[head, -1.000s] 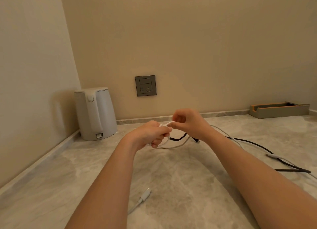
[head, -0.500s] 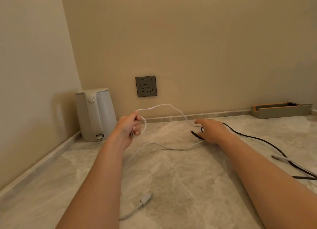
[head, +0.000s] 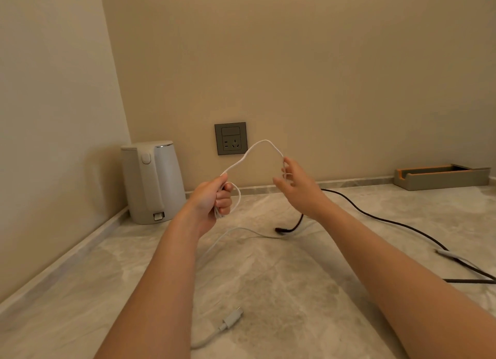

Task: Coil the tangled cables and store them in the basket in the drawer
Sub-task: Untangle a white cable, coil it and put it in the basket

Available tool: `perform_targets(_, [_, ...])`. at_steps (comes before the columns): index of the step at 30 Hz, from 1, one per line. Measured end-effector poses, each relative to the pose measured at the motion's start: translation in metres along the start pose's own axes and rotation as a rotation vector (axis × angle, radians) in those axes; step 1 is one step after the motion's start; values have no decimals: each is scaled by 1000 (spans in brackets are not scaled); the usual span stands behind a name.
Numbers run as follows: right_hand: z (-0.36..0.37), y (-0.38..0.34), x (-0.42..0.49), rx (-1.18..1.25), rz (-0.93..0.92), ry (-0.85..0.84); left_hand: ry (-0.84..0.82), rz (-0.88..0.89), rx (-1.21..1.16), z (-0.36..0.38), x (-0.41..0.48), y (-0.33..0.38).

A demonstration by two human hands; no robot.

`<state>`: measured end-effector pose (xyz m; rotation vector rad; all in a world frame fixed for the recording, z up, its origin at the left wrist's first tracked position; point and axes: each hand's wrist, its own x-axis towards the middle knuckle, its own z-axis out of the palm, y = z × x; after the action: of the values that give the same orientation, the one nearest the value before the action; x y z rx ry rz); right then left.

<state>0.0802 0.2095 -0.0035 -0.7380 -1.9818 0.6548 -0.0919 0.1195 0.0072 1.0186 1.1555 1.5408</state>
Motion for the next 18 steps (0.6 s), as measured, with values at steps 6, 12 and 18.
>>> perform_targets(6, [7, -4, 3, 327, 62, 123, -21, -38, -92, -4, 1, -1])
perform_targets(12, [12, 7, 0, 45, 35, 80, -76, -61, -533, -11, 1, 2])
perform_targets(18, [21, 12, -5, -643, -7, -162, -97, -38, -752, -17, 2, 2])
